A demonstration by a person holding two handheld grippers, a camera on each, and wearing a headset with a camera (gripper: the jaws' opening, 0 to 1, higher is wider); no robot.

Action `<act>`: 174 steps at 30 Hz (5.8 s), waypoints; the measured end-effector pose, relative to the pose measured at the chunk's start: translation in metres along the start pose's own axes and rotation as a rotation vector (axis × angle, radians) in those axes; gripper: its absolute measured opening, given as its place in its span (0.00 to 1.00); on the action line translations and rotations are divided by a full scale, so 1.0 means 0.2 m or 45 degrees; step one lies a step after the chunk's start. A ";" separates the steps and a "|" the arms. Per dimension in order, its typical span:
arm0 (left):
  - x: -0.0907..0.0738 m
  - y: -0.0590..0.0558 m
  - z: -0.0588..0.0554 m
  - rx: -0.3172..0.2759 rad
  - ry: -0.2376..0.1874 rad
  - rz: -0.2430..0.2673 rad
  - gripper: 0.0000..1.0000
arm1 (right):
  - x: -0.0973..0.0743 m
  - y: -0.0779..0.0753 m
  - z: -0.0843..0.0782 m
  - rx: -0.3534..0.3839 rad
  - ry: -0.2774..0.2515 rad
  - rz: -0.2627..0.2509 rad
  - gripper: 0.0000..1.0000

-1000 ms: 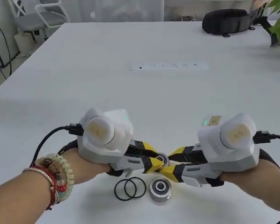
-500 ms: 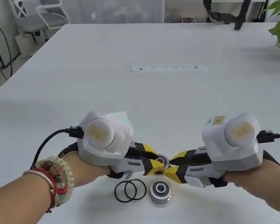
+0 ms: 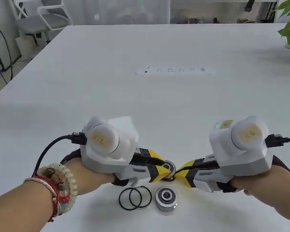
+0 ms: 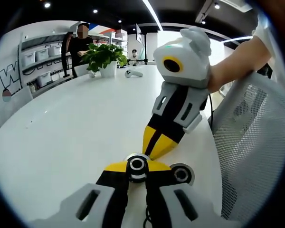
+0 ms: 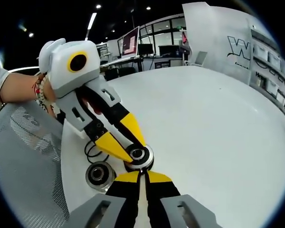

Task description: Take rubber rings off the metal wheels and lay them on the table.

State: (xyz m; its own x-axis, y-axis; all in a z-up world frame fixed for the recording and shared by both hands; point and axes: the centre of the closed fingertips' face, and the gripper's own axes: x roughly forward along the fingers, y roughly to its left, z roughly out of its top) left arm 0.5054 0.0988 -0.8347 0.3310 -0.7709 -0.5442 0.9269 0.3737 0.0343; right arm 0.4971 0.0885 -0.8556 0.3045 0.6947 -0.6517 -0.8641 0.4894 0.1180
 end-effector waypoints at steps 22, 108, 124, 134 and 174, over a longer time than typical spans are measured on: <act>0.00 0.00 0.00 0.015 0.009 -0.005 0.07 | -0.04 -0.04 0.04 0.450 -0.081 -0.021 0.00; -0.05 -0.05 0.10 0.033 0.024 -0.051 0.16 | -0.05 0.01 0.11 0.526 -0.137 0.042 0.00; -0.27 -0.06 0.25 0.188 0.039 -0.084 0.42 | -0.08 0.01 0.15 0.546 -0.170 0.044 0.00; -0.50 -0.06 0.29 0.258 0.068 -0.039 0.52 | -0.09 0.02 0.16 0.556 -0.184 0.049 0.00; -0.99 -0.11 -0.07 -0.116 -0.067 0.255 0.75 | -0.03 0.29 0.25 0.435 -0.152 0.249 0.00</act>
State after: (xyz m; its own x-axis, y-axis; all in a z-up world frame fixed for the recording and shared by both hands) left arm 0.4171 0.2508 -0.7398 0.5176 -0.7015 -0.4899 0.8229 0.5650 0.0604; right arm 0.4645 0.1397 -0.8072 0.2095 0.8383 -0.5034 -0.7334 0.4752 0.4862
